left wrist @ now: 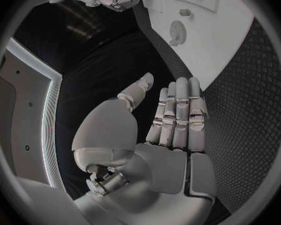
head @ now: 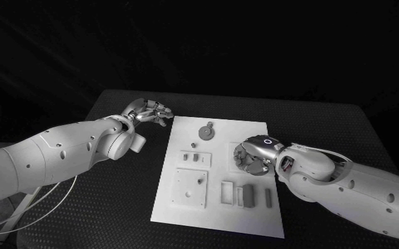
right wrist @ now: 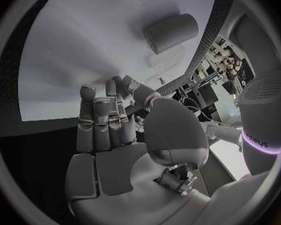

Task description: Assemble the parts on the task board

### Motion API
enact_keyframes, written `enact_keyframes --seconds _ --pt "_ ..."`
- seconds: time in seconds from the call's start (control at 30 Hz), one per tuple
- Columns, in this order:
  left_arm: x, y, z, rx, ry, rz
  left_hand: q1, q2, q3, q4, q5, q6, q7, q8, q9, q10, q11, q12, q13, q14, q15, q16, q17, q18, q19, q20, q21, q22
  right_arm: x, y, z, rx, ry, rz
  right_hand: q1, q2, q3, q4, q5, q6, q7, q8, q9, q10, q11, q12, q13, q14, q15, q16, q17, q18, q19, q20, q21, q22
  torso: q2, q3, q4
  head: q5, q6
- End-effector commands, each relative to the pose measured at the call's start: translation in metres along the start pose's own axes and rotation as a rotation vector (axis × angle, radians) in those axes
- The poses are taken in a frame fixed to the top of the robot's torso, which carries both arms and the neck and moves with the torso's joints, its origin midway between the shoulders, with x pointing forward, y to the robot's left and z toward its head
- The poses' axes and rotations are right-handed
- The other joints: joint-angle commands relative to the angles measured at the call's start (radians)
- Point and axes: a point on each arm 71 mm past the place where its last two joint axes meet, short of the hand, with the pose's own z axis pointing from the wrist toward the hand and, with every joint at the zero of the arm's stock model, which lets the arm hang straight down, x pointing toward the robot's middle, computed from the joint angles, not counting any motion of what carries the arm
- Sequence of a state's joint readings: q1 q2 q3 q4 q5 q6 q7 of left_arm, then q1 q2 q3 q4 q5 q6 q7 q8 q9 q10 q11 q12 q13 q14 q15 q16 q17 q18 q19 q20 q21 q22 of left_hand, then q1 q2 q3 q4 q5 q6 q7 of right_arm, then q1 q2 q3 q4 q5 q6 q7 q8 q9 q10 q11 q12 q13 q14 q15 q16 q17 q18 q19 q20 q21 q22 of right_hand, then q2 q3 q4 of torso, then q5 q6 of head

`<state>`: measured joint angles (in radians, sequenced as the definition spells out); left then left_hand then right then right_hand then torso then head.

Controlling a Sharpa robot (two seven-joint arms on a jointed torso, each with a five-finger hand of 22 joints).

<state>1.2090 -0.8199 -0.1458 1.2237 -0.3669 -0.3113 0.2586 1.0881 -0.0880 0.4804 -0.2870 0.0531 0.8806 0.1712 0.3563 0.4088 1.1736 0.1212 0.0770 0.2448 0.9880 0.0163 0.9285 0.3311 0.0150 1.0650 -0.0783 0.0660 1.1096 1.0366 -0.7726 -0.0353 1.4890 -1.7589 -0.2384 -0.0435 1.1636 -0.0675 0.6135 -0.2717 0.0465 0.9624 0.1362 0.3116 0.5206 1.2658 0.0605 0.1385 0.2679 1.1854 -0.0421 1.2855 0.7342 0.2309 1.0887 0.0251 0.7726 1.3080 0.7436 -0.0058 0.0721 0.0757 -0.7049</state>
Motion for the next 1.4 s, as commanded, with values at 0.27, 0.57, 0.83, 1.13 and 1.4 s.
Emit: enact_keyframes --seconds 0.27,0.57,0.83,1.13,1.4 --pt "0.002 -0.001 0.000 0.014 0.014 -0.010 0.000 0.009 -0.006 0.002 -0.001 -0.007 -0.001 0.001 -0.001 -0.005 0.000 -0.006 0.001 0.002 0.004 -0.006 0.002 -0.003 -0.001 0.001 0.000 -0.002 -0.001 0.009 0.001 -0.026 -0.030 -0.026 0.011 0.007 0.109 0.005 0.003 0.045 -0.014 0.019 0.011 0.047 -0.016 0.015 0.029 0.018 -0.024 0.007 -0.004 0.031 0.026 -0.009 0.015 0.017 0.000 0.0003 -0.0003 0.002 -0.002" --pt "0.002 -0.001 0.001 0.013 0.015 -0.010 0.000 0.009 -0.006 0.002 -0.001 -0.007 -0.001 0.000 -0.002 -0.005 0.000 -0.006 0.001 0.002 0.005 -0.006 0.002 -0.003 -0.002 0.001 0.001 -0.002 -0.004 0.009 -0.001 -0.016 -0.067 0.010 -0.001 0.004 0.120 0.003 0.003 0.055 -0.019 0.025 0.018 0.059 -0.022 0.016 0.041 0.027 -0.030 0.008 -0.005 0.031 0.035 -0.015 0.021 0.017 -0.001 -0.0008 0.0005 0.001 -0.003" --pt "0.002 -0.001 0.001 0.013 0.015 -0.011 -0.001 0.009 -0.006 0.001 -0.001 -0.007 -0.001 0.000 -0.002 -0.005 0.000 -0.006 0.001 0.002 0.005 -0.006 0.002 -0.003 -0.002 0.001 0.001 -0.002 -0.005 0.007 -0.005 -0.003 -0.070 0.049 -0.005 0.004 0.122 0.001 0.003 0.057 -0.020 0.027 0.021 0.062 -0.023 0.016 0.045 0.031 -0.031 0.009 -0.005 0.031 0.038 -0.017 0.023 0.017 -0.001 -0.0011 0.0002 0.002 -0.003" --pt "0.002 -0.001 0.000 0.013 0.015 -0.011 -0.001 0.010 -0.006 0.002 -0.001 -0.007 -0.001 0.000 -0.002 -0.006 0.000 -0.006 0.001 0.002 0.005 -0.006 0.003 -0.003 -0.002 0.001 0.001 -0.003 -0.007 0.001 -0.008 0.034 -0.063 0.202 -0.009 0.005 0.123 0.000 0.003 0.058 -0.021 0.027 0.023 0.064 -0.024 0.016 0.049 0.032 -0.033 0.009 -0.005 0.031 0.041 -0.018 0.024 0.016 0.000 -0.0009 -0.0009 0.002 -0.004" --pt "0.002 -0.001 0.000 0.012 0.014 -0.010 -0.001 0.010 -0.006 0.001 -0.001 -0.008 -0.001 0.000 -0.002 -0.006 0.000 -0.006 0.001 0.002 0.005 -0.007 0.003 -0.003 -0.002 0.001 0.001 -0.003 -0.011 0.003 -0.008 0.034 -0.078 0.317 -0.012 0.007 0.124 -0.001 0.003 0.057 -0.020 0.027 0.024 0.064 -0.025 0.015 0.051 0.032 -0.033 0.009 -0.005 0.031 0.041 -0.019 0.023 0.016 0.000 -0.0002 -0.0004 0.004 -0.006"
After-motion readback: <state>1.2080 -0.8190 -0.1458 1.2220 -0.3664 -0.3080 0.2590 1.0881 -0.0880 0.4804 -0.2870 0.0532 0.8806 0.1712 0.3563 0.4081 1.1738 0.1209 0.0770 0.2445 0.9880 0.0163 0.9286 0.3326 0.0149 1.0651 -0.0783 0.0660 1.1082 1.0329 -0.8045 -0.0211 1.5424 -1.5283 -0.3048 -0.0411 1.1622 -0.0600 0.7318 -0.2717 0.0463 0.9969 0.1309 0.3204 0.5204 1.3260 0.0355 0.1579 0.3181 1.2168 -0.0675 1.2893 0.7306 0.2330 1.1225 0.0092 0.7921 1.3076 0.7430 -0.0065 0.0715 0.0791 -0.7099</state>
